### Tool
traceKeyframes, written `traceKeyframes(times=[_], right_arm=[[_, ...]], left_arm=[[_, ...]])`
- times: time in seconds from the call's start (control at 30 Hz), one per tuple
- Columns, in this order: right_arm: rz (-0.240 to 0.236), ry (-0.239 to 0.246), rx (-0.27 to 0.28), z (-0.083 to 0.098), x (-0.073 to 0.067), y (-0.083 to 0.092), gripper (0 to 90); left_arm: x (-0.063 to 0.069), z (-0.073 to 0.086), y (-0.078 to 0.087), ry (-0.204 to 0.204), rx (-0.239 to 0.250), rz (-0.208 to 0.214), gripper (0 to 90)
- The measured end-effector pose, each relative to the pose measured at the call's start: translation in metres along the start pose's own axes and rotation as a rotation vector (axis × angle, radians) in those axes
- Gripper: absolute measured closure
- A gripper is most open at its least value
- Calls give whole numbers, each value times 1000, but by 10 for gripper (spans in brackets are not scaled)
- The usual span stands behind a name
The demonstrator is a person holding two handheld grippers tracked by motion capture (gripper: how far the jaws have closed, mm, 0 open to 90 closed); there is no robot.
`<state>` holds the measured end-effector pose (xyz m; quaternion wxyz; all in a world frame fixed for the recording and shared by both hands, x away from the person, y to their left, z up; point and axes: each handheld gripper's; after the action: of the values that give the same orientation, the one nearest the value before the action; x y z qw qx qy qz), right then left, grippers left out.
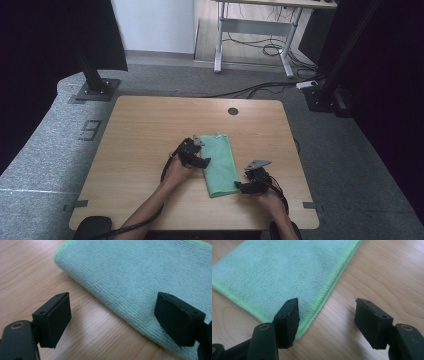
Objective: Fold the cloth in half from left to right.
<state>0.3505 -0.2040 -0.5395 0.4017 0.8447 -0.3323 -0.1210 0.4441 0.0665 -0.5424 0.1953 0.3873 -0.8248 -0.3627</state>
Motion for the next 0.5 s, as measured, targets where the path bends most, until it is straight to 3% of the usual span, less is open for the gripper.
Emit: traceKeyframes(times=[0.2, 0.5], right_arm=[[-8, 36, 11, -10, -17, -8, 337], [-17, 46, 31, -21, -34, -18, 321]], left_arm=[[-15, 9, 7, 26, 6, 14, 143], [-34, 21, 17, 54, 12, 14, 140]])
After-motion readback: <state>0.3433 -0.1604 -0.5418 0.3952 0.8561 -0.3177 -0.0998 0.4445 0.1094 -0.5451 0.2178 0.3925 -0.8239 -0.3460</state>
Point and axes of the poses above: each handheld gripper's, and its own axes: y roughly backward along the jaws, z roughly out of its underside, x roughly to its right, and after that the axes turned 7 degrees about y, right-handed
